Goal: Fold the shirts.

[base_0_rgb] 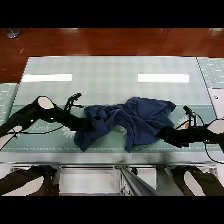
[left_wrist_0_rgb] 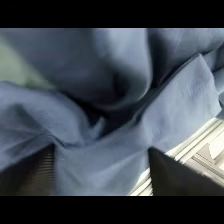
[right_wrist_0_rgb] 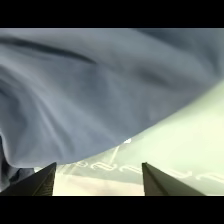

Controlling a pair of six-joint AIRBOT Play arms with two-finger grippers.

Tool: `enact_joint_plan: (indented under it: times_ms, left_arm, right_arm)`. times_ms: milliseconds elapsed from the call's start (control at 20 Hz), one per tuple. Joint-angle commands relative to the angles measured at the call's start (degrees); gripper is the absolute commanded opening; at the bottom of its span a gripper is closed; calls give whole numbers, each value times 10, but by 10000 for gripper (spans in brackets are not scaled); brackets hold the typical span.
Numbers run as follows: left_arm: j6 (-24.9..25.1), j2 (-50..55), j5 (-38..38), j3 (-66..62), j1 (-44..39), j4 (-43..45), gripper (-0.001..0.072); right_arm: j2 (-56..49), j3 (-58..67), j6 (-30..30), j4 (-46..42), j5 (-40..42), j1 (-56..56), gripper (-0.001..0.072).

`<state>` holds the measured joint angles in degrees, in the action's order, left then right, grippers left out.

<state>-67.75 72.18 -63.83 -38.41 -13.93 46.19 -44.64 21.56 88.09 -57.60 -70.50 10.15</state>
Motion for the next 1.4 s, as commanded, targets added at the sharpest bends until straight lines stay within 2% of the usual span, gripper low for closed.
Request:
enact_joint_plan:
  times_ms: [0, 200, 600, 650, 700, 750, 800, 1000, 1200, 1350]
  left_arm:
    - [9, 15, 35, -2, -29, -6, 28]
    - [11, 15, 32, -24, -24, -7, 19]
    - [5, 13, 32, -70, -21, -8, 19]
    - [5, 13, 32, -78, -14, -8, 19]
    - [4, 13, 28, -90, -5, -8, 19]
    - [4, 12, 20, -109, 7, -9, 20]
    - [4, 10, 7, -132, 18, -9, 19]
    - [0, -15, -31, -266, 70, -20, 20]
    - [-6, -64, -24, -465, 129, -62, 20]
    - [-11, -108, -22, -599, 173, -61, 19]
  right_arm:
    - [6, -33, 8, 10, 5, 3, 615]
    - [-14, -34, 2, 22, 25, 3, 615]
    - [-178, 21, -3, 124, 179, -130, 614]
    - [-199, 41, -7, 134, 177, -136, 573]
    - [-217, 61, -18, 138, 169, -143, 381]
    - [-231, 87, -30, 138, 156, -147, 92]
    - [-235, 116, -48, 139, 140, -147, 32]
    - [-216, 327, -34, 95, 76, -133, 32]
    - [-202, 668, 14, 4, 38, -128, 31]
    - [-193, 871, 9, -5, -27, -136, 31]
